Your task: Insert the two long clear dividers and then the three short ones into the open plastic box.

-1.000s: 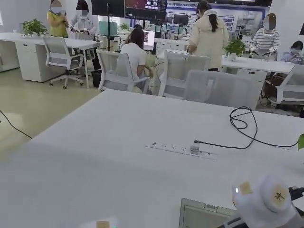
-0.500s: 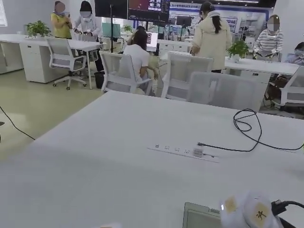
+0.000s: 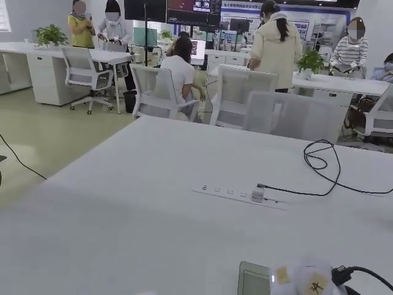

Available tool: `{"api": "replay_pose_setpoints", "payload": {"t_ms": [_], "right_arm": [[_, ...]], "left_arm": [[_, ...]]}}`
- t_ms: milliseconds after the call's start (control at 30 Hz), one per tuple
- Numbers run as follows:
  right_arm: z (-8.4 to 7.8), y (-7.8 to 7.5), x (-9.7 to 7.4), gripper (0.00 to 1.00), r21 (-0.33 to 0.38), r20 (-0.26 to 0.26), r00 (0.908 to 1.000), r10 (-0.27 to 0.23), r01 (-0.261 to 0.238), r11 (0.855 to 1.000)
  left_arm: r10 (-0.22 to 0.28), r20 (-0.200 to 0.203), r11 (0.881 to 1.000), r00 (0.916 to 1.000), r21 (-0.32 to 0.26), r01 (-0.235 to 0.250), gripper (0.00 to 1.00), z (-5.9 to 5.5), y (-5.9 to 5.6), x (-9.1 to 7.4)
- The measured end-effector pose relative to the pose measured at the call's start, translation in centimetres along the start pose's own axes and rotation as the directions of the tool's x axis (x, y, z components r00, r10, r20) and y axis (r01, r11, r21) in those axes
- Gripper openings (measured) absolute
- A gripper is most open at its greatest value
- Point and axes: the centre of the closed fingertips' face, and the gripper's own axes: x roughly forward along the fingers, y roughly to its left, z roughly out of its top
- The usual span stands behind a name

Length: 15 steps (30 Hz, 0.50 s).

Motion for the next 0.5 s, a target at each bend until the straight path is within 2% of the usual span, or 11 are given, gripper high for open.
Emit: {"api": "replay_pose_setpoints", "payload": {"t_ms": [133, 267, 400, 500], "right_arm": [[-0.11, 0.04, 0.0, 0.02, -0.001, -0.009, 1.0, 0.003, -0.003, 1.0], [-0.38, 0.08, 0.55, 0.02, -0.007, -0.045, 0.999, -0.004, 0.004, 1.0], [-0.37, 0.03, 0.42, 0.02, 0.0, -0.049, 0.9988, 0.0, 0.0, 1.0], [-0.38, 0.11, 0.43, 0.02, -0.023, -0.06, 0.9982, 0.0, -0.001, 1.0]], "left_arm": [[-0.003, 0.003, 1.0, 1.0, -0.001, 0.003, 0.97, 0.05, -0.03, 0.06], [-0.005, 0.004, 1.0, 1.0, 0.0, 0.005, 0.97, 0.14, 0.0, 0.11], [-0.005, 0.008, 1.0, 1.0, 0.003, 0.005, 0.97, 0.33, 0.03, 0.09], [-0.003, 0.006, 1.0, 1.0, 0.005, 0.003, 0.97, 0.33, 0.08, 0.08]]}}
